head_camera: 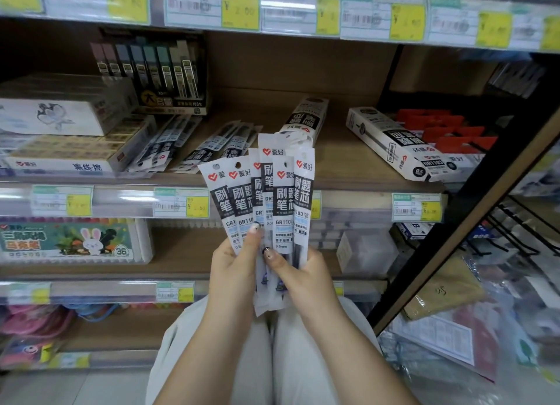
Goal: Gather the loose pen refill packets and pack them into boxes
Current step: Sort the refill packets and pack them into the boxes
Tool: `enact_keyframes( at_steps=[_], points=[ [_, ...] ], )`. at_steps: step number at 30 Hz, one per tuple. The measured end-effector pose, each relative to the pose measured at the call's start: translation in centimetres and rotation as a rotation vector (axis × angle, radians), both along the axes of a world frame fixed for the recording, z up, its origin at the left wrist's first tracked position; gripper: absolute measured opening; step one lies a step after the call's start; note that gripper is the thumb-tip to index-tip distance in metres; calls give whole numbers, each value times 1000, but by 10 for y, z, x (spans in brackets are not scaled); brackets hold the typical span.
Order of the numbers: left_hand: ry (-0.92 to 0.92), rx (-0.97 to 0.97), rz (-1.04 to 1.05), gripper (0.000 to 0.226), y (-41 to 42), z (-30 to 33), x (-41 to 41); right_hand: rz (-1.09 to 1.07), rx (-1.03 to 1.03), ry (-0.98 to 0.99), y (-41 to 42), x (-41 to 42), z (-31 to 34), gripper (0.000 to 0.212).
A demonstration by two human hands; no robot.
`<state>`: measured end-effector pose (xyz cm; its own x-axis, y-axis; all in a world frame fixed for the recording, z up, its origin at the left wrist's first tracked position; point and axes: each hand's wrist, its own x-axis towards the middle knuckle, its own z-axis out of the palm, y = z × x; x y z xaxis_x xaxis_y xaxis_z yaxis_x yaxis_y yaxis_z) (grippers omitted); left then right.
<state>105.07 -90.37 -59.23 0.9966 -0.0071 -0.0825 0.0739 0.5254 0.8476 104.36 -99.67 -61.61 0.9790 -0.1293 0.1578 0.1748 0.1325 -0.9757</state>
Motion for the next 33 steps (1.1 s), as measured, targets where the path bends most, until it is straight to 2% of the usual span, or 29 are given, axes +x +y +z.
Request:
enact_keyframes(
  at_steps=[5, 8, 12, 15, 19, 27, 33],
  points=[
    [86, -187, -70, 50, -1, 4, -1, -9, 22, 10, -1, 1, -2, 21],
    [108, -223, -51, 59, -3, 5, -2, -5, 41, 20, -1, 1, -2, 23],
    [65, -187, -60, 53, -2, 4, -2, 0, 58, 21, -1, 0, -2, 23],
    [6, -168, -82, 32, 0, 2, -2, 1, 61, 13, -1, 0, -1, 21],
    [-17, -70, -64, 34, 3, -1, -2, 15, 58, -9, -1, -1, 0, 21],
    [-24, -29, -47, 29, 3, 1, -3, 8, 38, 4, -1, -2, 1, 21],
    [-11, 49, -6, 38, 3, 3, -3, 18, 38, 20, 0, -2, 1, 22]
  ],
)
